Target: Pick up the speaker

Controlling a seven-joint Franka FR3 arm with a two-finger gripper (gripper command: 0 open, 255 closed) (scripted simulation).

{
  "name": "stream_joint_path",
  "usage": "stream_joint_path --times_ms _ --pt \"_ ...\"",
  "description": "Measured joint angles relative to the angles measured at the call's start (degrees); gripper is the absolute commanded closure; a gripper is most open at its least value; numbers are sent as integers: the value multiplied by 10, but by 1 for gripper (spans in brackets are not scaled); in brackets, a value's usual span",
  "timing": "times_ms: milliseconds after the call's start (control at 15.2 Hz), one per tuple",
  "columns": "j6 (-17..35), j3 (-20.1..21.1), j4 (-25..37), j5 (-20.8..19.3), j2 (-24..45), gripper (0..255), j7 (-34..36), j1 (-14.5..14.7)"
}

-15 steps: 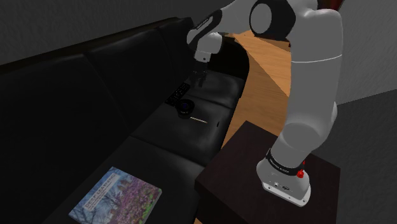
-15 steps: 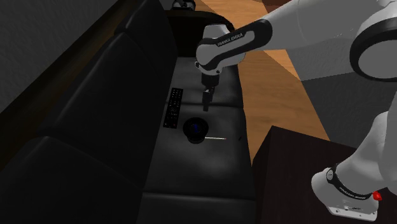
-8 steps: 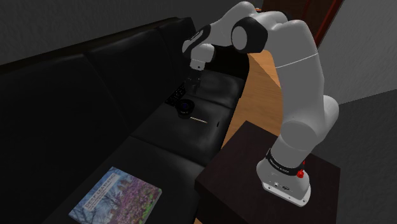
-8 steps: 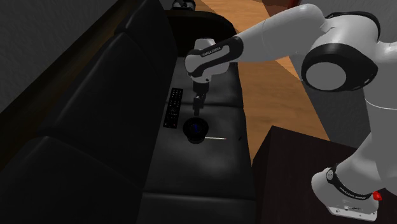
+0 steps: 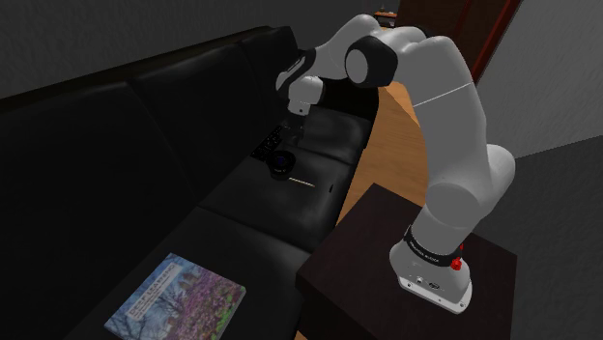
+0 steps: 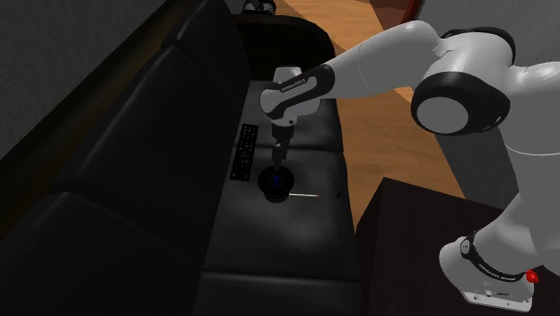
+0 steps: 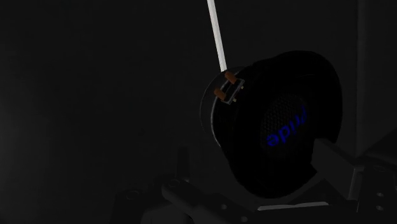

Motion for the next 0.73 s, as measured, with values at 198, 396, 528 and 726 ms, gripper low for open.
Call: stream_joint_path --times_ms 198,396,528,726 --pt "1 0 0 1 1 255 -1 0" --pt "1 0 1 1 1 255 -1 0" --pt "1 0 1 0 1 255 -1 -1" --pt "-1 0 0 0 -1 255 0 0"
